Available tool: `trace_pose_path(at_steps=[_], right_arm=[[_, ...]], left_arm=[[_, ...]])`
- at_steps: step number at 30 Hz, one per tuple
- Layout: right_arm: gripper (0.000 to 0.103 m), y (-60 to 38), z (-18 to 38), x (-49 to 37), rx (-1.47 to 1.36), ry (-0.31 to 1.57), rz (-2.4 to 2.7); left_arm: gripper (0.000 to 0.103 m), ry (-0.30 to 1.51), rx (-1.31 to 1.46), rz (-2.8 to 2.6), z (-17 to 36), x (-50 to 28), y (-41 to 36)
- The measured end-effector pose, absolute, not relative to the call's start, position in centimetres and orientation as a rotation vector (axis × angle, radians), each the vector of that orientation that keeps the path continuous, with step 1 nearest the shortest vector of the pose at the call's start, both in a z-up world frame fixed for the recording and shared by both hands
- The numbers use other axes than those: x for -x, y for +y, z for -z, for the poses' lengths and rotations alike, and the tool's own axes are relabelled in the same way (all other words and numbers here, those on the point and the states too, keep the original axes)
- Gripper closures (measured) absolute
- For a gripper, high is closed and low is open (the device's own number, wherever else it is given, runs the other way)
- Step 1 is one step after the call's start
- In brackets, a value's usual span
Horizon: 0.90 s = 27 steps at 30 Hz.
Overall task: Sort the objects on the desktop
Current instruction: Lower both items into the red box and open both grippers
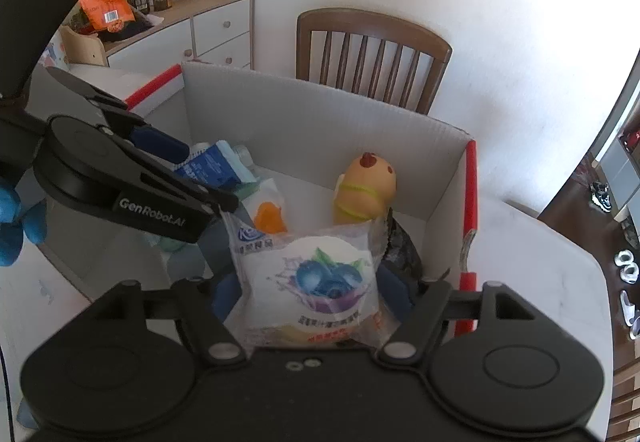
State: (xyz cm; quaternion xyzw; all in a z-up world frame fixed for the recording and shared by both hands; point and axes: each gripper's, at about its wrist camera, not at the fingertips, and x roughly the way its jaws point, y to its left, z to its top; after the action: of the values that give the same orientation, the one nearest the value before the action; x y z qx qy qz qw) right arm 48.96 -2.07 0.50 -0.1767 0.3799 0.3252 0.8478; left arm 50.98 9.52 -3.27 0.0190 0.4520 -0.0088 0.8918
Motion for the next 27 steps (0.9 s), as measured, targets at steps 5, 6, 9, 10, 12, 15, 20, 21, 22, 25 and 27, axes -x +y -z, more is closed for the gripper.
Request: trace_pose_path(at_steps=[5, 6, 9, 10, 12, 15, 20, 21, 22, 25, 27], right_arm=[[0.024, -2.3, -1.3, -48.6, 0.371, 0.778, -0.683], [0.024, -2.3, -1.5, -48.5, 0.372, 0.776, -0.683], [0.024, -2.5, -1.9, -48.3, 0.366, 0.771, -0.685], [0.023, -2.6, -2.1, -48.2, 0.363, 0.767, -0.686], [0.021, -2.9, -2.4, -48.0, 0.355, 0.762, -0.685], [0.021, -3.1, -2.8, -47.8, 0.353, 0.756, -0.684], [0.020, -3.6, -3.7, -47.3, 0.350, 0.741, -0.679], [0.020, -3.7, -3.9, -47.1, 0.350, 0.739, -0.678], [0.020, -3.8, -4.1, -46.9, 0.351, 0.735, -0.678], [0.020, -3.9, -4.6, -46.3, 0.356, 0.725, -0.677], [0.020, -4.1, -5.1, -45.8, 0.358, 0.716, -0.675]], left_arm=[[0.035, 0.918, -0.040, 0.014, 2.4, -50.5, 9.5], [0.035, 0.913, -0.041, 0.011, 2.2, -50.4, 9.5], [0.034, 0.902, -0.035, 0.003, 1.7, -50.1, 9.5], [0.034, 0.898, -0.033, 0.002, 1.4, -50.0, 9.6], [0.032, 0.890, -0.033, -0.001, 1.1, -49.7, 9.6], [0.032, 0.878, -0.035, 0.000, 0.4, -49.3, 9.6], [0.032, 0.856, -0.029, 0.002, -0.8, -48.3, 9.4], [0.032, 0.851, -0.032, 0.003, -1.1, -48.0, 9.3], [0.032, 0.845, -0.034, 0.007, -1.3, -47.8, 9.2], [0.032, 0.830, -0.038, 0.015, -2.1, -46.9, 8.9], [0.032, 0.820, -0.038, 0.020, -2.7, -46.1, 8.7]])
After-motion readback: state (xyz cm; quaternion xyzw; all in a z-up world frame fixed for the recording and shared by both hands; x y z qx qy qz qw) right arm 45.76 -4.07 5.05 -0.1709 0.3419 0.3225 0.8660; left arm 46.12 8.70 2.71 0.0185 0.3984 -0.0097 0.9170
